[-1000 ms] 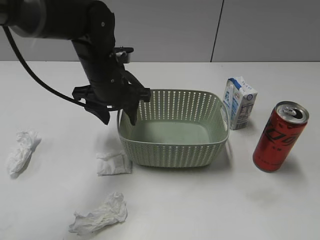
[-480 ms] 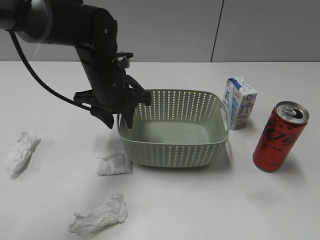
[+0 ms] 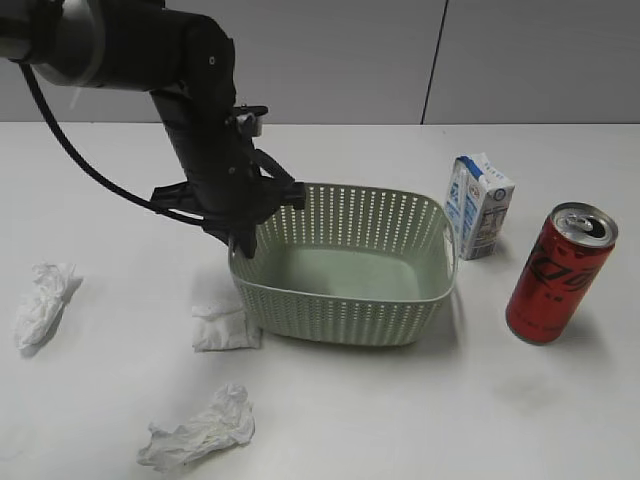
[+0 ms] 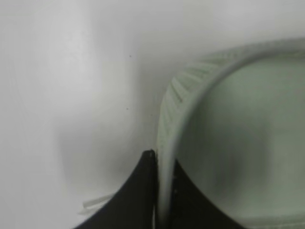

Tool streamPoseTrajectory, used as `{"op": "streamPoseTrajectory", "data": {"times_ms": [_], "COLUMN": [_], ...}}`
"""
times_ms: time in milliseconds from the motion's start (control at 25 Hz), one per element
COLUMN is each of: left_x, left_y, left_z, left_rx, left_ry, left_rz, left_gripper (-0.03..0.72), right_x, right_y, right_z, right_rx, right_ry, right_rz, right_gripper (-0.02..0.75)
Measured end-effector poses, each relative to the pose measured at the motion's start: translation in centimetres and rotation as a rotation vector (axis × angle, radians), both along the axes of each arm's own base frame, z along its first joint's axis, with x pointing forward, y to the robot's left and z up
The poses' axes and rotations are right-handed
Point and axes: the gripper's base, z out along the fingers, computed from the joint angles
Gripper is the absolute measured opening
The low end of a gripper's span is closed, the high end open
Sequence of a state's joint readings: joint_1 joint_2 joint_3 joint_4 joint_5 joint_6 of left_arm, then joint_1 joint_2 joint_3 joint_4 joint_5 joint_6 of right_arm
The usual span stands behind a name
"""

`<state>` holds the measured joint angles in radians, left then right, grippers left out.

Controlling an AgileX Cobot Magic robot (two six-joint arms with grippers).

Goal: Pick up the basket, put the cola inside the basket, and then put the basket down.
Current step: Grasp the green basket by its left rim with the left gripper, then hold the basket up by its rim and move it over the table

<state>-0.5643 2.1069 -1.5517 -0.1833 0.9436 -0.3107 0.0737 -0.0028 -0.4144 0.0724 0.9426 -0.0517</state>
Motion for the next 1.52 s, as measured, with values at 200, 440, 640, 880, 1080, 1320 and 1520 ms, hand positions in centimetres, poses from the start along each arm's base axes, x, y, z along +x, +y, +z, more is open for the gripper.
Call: {"op": "streamPoseTrajectory", "data": {"times_ms": [200,440,640,880,1080,1320,1520], "left_x": [-0.1,-0.1,-0.3,-0.2,-0.2,-0.1,-0.1], "left_y": [-0.2,0.3,0.6,0.8,0.9,1.0,1.0], "left_z": [0.1,2.4,3.0,3.0,3.0,2.9,2.9], "left_rx": [-0.043,-0.093,-0.073,-0.044,-0.035,-0.024,-0.020], "left_ry": [0.032,0.004,-0.011,-0.019,-0.026,-0.034,-0.040], "left_rz": [0.031,0.055,0.045,0.036,0.033,0.027,0.025], "left_gripper": [-0.001,-0.001,-0.001,-0.001,-0.001,-0.001,-0.001], "right_x": [0.0,0.3,3.3,8.8,13.8,20.3,23.9], "right_y": [0.0,0.0,0.6,2.1,2.6,3.2,5.2], "right_z": [0.0,1.1,3.9,7.4,8.2,6.0,3.0], "right_rx": [0.001,0.000,0.028,0.146,0.161,0.152,0.069], "right_ry": [0.000,0.018,0.220,0.393,0.479,0.599,0.697], "right_rz": [0.000,0.000,0.019,0.070,0.070,0.065,0.092], "right_gripper": [0.582,0.582,0.582,0.647,0.673,0.673,0.673]}}
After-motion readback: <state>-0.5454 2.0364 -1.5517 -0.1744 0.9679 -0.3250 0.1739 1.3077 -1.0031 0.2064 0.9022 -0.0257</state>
